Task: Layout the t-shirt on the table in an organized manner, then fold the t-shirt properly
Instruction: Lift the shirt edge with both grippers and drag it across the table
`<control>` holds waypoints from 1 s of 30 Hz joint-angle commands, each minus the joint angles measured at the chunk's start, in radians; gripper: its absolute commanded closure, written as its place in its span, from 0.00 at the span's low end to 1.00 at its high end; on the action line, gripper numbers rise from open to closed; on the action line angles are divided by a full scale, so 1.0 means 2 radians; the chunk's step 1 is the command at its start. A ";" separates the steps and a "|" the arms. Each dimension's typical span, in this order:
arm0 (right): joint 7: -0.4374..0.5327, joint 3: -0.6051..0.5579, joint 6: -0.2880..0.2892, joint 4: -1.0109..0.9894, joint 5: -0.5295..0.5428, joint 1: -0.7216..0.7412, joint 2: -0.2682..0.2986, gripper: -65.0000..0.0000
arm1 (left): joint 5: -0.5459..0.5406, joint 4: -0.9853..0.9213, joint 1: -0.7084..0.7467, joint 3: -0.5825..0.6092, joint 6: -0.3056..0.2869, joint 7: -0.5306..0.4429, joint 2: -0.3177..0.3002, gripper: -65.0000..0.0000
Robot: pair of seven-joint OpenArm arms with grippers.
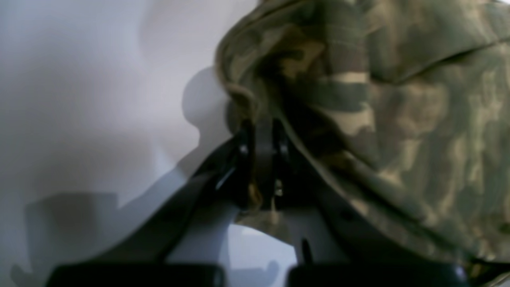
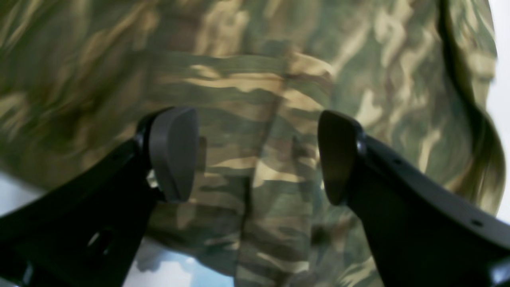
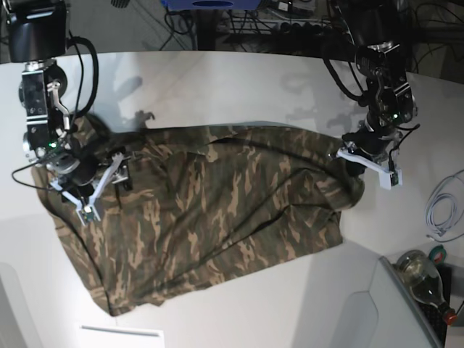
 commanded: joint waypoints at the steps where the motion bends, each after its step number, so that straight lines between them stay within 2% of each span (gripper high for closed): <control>1: 0.008 0.003 -0.006 -0.005 0.003 0.014 0.003 0.35 | -0.006 0.010 -0.005 0.000 -0.002 -0.011 -0.005 1.00; 4: 0.014 0.005 -0.008 -0.046 0.003 0.036 -0.006 0.36 | -0.004 0.009 -0.005 0.000 -0.002 -0.011 -0.005 1.00; 8: 0.058 0.004 -0.009 -0.102 0.003 0.057 -0.004 0.36 | -0.006 0.008 -0.005 0.000 -0.002 -0.009 -0.008 1.00; 11: 0.061 0.003 -0.009 -0.135 0.003 0.073 -0.002 0.38 | -0.004 0.008 -0.005 0.000 -0.002 -0.009 -0.008 1.00; 13: 0.061 0.003 -0.009 -0.148 0.003 0.079 -0.001 0.51 | -0.004 0.008 -0.005 0.000 -0.002 -0.009 -0.008 1.00; 17: 0.061 0.007 -0.009 -0.141 0.003 0.080 -0.001 0.92 | -0.004 0.008 -0.005 0.000 -0.002 -0.009 -0.008 1.00; 18: 0.059 0.007 -0.009 -0.129 0.003 0.076 -0.001 0.95 | -0.004 0.008 -0.005 0.000 -0.002 -0.009 -0.009 1.00; 21: 0.051 0.007 -0.009 -0.067 0.003 0.044 -0.001 0.95 | -0.004 0.008 -0.005 0.000 -0.002 -0.009 -0.014 1.00; 27: -0.056 0.008 -0.005 0.093 0.006 -0.030 -0.001 0.95 | -0.004 0.015 0.005 0.000 -0.002 -0.009 -0.022 1.00; 30: -0.093 0.008 0.022 0.167 0.007 -0.074 -0.001 0.95 | -0.004 0.020 0.016 0.000 -0.002 -0.009 -0.028 1.00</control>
